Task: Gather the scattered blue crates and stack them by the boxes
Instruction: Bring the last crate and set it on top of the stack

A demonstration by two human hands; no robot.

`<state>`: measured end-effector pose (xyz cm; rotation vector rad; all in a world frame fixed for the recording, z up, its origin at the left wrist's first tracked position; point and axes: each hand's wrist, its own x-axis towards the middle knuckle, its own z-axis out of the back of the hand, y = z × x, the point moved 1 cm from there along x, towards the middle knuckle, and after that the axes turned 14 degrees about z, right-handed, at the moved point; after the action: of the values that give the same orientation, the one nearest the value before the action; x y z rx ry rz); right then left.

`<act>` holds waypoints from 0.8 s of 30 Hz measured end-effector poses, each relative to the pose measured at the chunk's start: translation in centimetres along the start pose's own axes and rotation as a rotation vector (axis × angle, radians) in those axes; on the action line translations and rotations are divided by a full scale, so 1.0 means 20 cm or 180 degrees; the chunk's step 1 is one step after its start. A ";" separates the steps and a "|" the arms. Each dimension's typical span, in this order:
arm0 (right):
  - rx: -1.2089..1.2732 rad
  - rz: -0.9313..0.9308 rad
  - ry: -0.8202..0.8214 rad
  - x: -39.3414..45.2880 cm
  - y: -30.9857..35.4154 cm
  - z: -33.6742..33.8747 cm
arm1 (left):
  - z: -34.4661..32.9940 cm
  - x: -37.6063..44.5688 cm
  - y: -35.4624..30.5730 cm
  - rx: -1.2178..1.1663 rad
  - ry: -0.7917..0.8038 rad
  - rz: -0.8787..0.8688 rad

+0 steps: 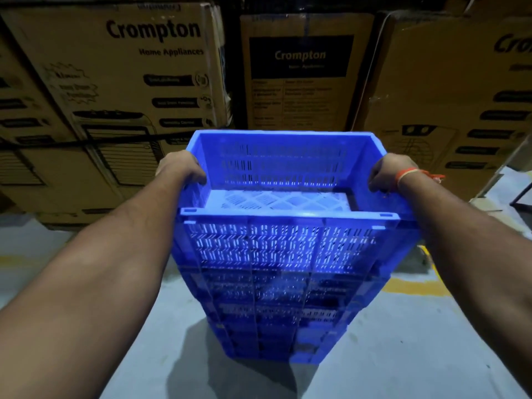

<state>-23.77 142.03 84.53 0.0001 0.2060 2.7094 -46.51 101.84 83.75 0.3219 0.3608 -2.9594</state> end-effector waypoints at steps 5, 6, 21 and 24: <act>-0.0098 0.0078 0.0061 -0.02 0.01 0.01 | 0.01 -0.07 0.00 -0.0074 -0.0076 -0.0159; -0.0096 0.0079 0.0048 -0.02 0.01 0.01 | 0.01 -0.07 0.01 -0.0055 -0.0091 -0.0174; 0.0150 -0.0070 -0.0066 -0.02 0.02 0.00 | 0.00 -0.07 0.01 0.0154 -0.0221 -0.0266; 0.0191 -0.0057 -0.0096 -0.01 0.00 -0.01 | 0.01 -0.09 0.02 0.0124 -0.0257 -0.0282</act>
<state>-23.65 142.02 84.28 0.0565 0.2767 2.6826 -44.64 101.64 84.22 0.1946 0.3158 -3.0583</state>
